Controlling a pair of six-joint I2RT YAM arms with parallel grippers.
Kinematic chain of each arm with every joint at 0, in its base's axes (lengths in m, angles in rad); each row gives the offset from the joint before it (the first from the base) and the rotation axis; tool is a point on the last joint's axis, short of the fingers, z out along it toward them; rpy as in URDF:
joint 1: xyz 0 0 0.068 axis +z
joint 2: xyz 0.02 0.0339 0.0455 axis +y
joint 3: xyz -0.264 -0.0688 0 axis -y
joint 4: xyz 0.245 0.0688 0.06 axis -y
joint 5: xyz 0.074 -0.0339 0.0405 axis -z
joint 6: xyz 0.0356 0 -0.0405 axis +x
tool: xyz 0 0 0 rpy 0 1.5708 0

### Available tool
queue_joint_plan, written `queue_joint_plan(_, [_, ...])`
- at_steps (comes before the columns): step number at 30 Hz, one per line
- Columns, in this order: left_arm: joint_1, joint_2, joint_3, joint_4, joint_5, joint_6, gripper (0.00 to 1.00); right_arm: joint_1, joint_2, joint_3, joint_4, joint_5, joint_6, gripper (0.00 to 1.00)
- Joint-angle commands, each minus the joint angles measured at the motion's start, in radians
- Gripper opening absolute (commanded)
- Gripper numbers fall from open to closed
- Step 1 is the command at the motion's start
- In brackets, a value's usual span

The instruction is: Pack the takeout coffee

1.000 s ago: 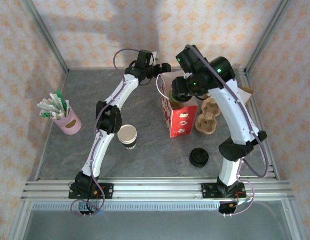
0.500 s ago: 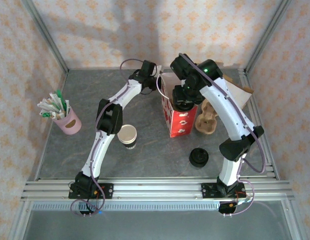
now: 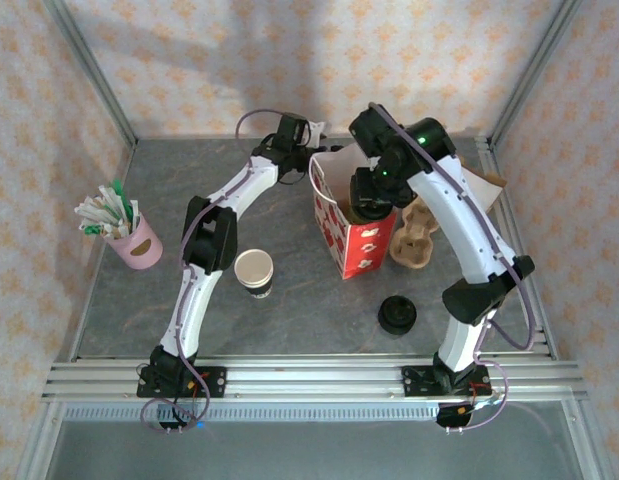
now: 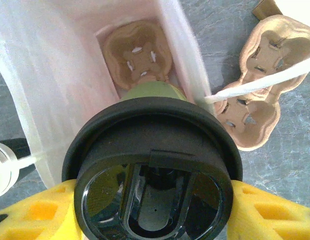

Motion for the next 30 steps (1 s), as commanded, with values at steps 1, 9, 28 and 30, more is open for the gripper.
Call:
queue_joint_plan(1, [-0.020,-0.042,-0.024,0.023,0.056,0.029,0.82,-0.010,-0.011,0.046,-0.159,0.000,0.007,0.56])
queue_joint_plan(9, [-0.036,-0.063,-0.062,0.037,0.076,0.031,0.82,-0.010,0.034,0.052,-0.159,-0.039,-0.014,0.55])
queue_joint_plan(28, [0.006,-0.157,-0.163,0.051,-0.006,0.014,0.83,0.027,-0.044,-0.220,-0.159,-0.038,0.009,0.55])
queue_joint_plan(30, [0.026,-0.193,-0.220,0.072,-0.070,-0.018,0.82,0.027,-0.038,-0.213,-0.159,-0.038,0.009,0.55])
